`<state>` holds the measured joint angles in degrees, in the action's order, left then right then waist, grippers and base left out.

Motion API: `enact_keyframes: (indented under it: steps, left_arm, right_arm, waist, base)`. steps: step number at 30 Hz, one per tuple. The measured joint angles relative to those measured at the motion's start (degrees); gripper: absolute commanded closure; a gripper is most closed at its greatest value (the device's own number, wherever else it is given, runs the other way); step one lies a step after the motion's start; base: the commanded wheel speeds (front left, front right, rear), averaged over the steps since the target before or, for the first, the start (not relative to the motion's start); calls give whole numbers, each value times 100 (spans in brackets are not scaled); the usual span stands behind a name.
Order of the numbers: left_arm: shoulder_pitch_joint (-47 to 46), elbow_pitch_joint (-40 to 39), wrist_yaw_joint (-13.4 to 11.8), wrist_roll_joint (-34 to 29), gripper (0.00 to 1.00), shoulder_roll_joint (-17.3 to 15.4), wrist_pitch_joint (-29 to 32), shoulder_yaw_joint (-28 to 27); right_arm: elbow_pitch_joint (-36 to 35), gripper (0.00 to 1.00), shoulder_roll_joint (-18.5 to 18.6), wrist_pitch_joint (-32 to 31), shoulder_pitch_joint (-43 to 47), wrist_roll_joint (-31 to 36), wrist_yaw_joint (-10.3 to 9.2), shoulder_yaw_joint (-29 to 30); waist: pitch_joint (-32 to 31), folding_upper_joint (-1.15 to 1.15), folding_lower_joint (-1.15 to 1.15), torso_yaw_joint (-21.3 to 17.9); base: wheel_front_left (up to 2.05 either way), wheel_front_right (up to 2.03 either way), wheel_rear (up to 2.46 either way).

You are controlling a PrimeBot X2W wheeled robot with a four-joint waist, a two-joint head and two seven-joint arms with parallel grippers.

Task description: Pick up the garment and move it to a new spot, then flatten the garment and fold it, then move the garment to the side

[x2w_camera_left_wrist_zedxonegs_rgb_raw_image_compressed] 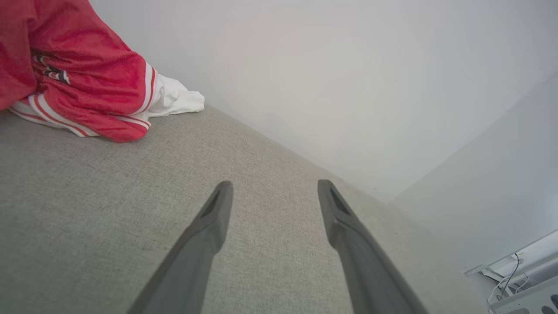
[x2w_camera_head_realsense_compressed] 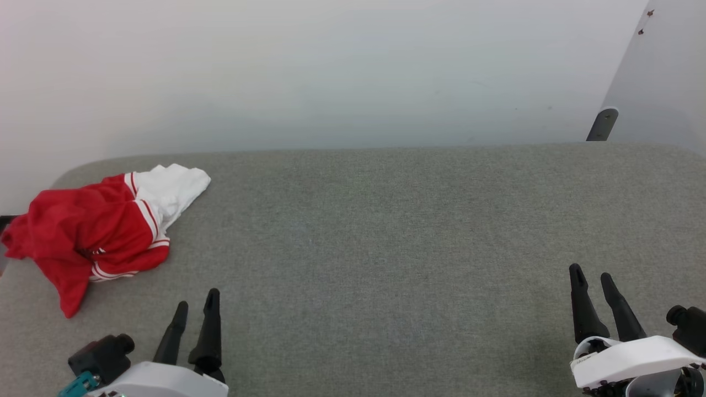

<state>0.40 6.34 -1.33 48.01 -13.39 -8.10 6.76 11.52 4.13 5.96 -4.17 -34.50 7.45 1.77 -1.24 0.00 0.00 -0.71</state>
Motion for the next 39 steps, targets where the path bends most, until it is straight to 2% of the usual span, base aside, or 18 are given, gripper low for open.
enact_keyframes:
  steps: [13,39]
  left_arm:
    - [123,-137,142,-951,0,43,-187,-149]
    - [250,-309,387,-2286,0,146,-498,-334]
  right_arm:
    - [-140,0,-22,160,1,854,0,26]
    - [-300,0,-19,364,-3,2137,1,1]
  waist:
    - [-22,0,0,-13]
    - [-46,0,0,-43]
  base:
    - [0,0,0]
    - [0,0,0]
